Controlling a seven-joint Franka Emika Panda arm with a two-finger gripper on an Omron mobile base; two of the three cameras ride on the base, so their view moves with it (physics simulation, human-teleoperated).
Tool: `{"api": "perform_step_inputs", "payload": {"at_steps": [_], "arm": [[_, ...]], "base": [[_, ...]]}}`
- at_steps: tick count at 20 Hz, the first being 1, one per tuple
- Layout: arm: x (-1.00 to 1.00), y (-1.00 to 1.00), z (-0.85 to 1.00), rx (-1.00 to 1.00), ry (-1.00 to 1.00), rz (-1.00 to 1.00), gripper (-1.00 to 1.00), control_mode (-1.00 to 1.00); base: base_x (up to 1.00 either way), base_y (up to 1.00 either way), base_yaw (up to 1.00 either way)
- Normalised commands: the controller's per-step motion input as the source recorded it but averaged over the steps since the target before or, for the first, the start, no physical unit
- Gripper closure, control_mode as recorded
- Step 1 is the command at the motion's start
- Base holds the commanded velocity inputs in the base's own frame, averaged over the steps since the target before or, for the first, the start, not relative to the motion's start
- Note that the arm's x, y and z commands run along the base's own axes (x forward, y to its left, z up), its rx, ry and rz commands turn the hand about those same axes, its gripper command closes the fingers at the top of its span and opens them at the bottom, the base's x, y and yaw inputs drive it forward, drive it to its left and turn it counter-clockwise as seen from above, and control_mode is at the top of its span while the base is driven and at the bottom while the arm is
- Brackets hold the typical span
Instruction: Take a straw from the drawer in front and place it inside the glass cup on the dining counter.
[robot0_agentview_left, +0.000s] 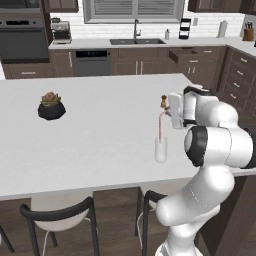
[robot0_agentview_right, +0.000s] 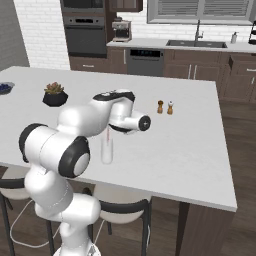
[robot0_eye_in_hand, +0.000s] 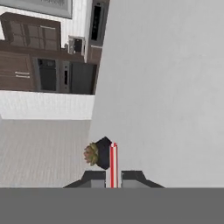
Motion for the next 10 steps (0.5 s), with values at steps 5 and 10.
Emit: {"api": "perform_step_inputs", "payload": {"at_steps": [5, 10], "arm": [[0.19, 0.0, -0.26, -0.08, 0.0, -0.14, 1.0, -1.0], [-0.28, 0.0, -0.35, -0.1, 0.0, -0.14, 1.0, -1.0]], "base": [[0.0, 0.0, 0.0], [0.0, 0.0, 0.0]]}}
